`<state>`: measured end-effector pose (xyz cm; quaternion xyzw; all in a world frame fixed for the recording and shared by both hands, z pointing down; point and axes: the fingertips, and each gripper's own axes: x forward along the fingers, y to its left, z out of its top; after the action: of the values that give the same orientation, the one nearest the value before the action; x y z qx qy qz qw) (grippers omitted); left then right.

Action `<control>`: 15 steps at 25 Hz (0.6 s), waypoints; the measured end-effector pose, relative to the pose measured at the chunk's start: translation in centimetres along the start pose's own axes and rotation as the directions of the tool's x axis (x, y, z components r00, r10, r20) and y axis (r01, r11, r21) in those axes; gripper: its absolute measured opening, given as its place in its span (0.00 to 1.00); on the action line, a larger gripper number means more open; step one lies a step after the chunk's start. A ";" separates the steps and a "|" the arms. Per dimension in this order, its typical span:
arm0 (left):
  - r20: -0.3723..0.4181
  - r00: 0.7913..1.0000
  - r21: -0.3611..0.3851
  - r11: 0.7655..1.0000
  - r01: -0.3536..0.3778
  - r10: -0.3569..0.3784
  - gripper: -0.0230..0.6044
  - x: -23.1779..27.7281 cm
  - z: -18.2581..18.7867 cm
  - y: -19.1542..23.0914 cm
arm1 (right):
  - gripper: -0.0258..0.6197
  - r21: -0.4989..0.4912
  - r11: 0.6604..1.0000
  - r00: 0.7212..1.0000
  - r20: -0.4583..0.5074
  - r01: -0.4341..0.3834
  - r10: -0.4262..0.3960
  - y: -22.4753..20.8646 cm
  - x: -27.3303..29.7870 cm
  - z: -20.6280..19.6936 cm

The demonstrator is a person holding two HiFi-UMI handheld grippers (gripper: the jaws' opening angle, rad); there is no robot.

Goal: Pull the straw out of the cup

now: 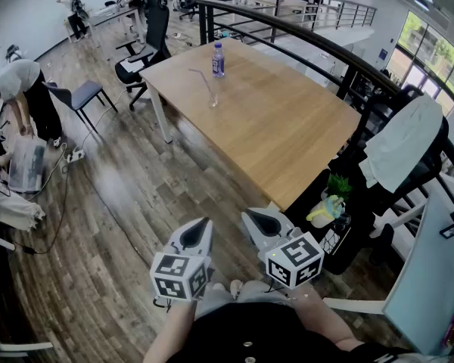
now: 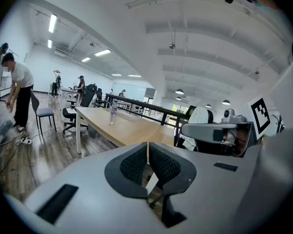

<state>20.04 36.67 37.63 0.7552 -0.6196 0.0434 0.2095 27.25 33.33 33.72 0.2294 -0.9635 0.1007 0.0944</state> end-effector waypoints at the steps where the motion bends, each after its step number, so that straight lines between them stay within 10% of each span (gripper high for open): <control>1: 0.000 1.000 -0.003 1.000 0.000 0.000 0.08 0.1 0.0 0.0 | 0.04 0.000 1.000 1.000 0.001 -0.004 0.004 0.0 0.0 0.1; 11: 0.015 1.000 -0.020 1.000 -0.024 0.025 0.08 1.5 0.6 0.8 | 0.04 -0.010 1.000 1.000 0.025 0.009 -0.008 -1.3 0.3 0.1; 15: 0.078 0.993 0.043 0.995 0.088 -0.091 0.08 2.4 2.1 -1.0 | 0.04 0.005 1.000 0.998 0.061 -0.017 0.016 -1.9 0.2 0.2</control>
<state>21.18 33.83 36.26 0.7873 -0.5921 0.0161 0.1712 27.94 31.52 33.86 0.2247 -0.9675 0.0972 0.0636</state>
